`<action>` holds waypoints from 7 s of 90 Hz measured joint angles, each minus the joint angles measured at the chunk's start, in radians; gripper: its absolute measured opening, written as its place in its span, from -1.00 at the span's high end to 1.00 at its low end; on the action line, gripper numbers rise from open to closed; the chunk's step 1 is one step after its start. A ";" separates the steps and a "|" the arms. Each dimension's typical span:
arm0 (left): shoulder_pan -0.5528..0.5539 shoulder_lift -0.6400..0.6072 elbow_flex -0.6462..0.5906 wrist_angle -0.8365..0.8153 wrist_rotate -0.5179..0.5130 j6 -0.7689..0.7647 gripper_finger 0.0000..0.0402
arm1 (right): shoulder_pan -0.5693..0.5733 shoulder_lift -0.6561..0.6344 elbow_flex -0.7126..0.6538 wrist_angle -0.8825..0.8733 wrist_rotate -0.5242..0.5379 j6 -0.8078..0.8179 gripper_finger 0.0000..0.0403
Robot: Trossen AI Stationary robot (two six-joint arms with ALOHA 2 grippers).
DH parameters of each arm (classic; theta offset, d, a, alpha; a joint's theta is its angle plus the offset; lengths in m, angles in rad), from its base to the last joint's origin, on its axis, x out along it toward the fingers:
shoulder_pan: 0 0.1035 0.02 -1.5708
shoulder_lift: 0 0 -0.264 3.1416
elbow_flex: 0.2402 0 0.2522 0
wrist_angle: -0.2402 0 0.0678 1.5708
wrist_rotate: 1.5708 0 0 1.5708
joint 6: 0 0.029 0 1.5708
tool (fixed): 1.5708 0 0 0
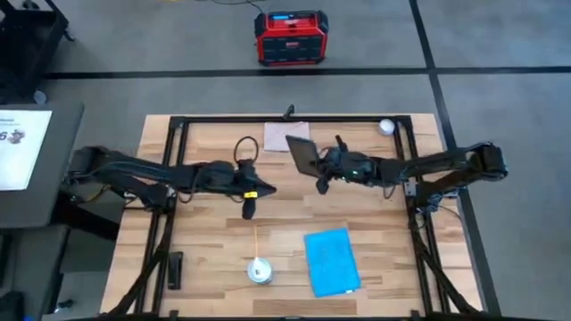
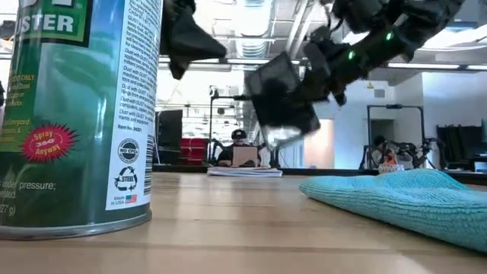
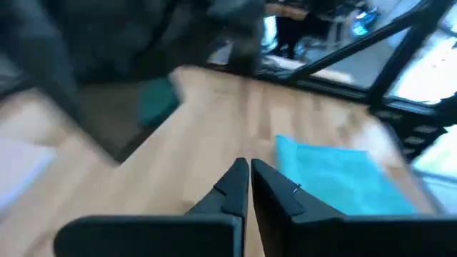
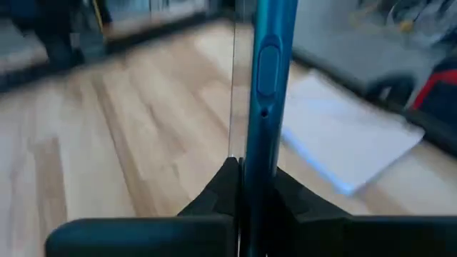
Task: Apply microfiber cloth
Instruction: Spray the front of the tablet using the spray bottle, then wipe the front of the tablet with a blue microfiber cloth
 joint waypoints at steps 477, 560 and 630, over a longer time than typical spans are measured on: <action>-0.522 0.334 0.692 -0.916 -0.072 -0.098 1.00 | -0.056 0.641 0.302 0.600 -0.453 -0.110 0.94; -0.537 0.336 0.690 -0.914 -0.096 -0.094 1.00 | 0.070 0.641 0.262 0.591 -0.344 -0.044 0.94; -0.409 0.300 0.829 -1.015 -0.156 0.115 1.00 | -0.040 0.494 0.229 0.516 -0.292 -0.215 0.95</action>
